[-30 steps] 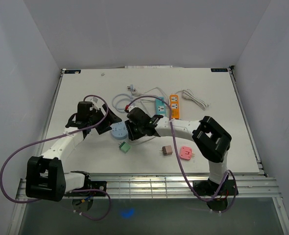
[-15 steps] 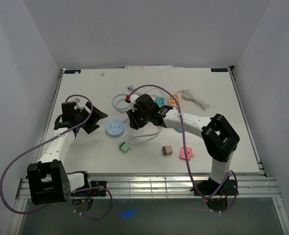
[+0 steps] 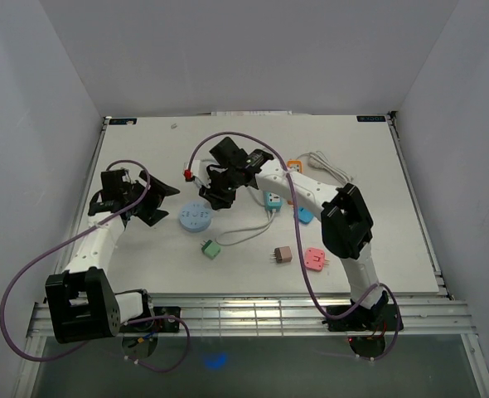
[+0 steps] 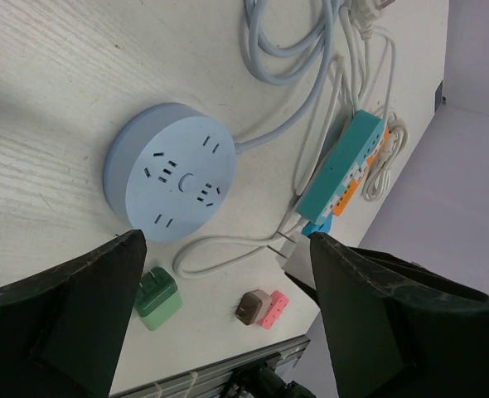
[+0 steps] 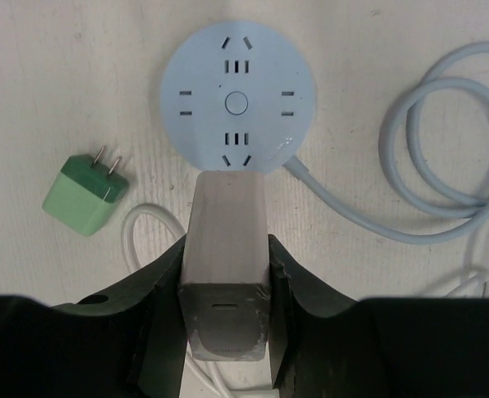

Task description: Insert the plug

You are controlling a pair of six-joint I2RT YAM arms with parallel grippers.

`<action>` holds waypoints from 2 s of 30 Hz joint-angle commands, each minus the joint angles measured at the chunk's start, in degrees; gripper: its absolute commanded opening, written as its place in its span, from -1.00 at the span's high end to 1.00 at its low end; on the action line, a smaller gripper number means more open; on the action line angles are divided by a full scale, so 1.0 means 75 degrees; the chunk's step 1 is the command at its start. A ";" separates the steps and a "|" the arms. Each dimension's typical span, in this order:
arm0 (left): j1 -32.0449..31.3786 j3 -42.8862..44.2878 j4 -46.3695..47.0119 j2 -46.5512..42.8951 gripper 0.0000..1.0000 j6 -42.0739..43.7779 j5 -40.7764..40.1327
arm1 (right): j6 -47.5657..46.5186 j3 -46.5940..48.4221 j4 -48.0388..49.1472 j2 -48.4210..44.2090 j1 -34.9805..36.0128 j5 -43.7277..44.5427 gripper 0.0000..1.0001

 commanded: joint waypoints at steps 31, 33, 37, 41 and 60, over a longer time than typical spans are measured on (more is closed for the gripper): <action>0.0370 -0.0513 0.1382 0.1157 -0.54 -0.0630 0.0366 | -0.0697 0.2279 -0.1157 0.1696 0.0500 0.0802 0.85; 0.0358 -0.0513 0.1370 0.1169 -0.54 -0.0571 0.0260 | -0.0674 0.2314 -0.1216 0.1790 0.0500 0.0884 0.84; 0.0358 -0.0559 0.1475 0.1240 -0.54 -0.0559 0.0260 | -0.0650 0.2303 -0.1286 0.1907 0.0512 0.1001 0.84; 0.0358 -0.0630 0.1616 0.1357 -0.52 -0.0547 0.0307 | -0.0603 0.2338 -0.1439 0.1978 0.0500 0.1071 0.84; 0.0288 -0.0864 0.2190 0.1661 -0.45 -0.0571 0.0412 | -0.0627 0.2724 -0.2048 0.2247 0.0676 0.1095 0.84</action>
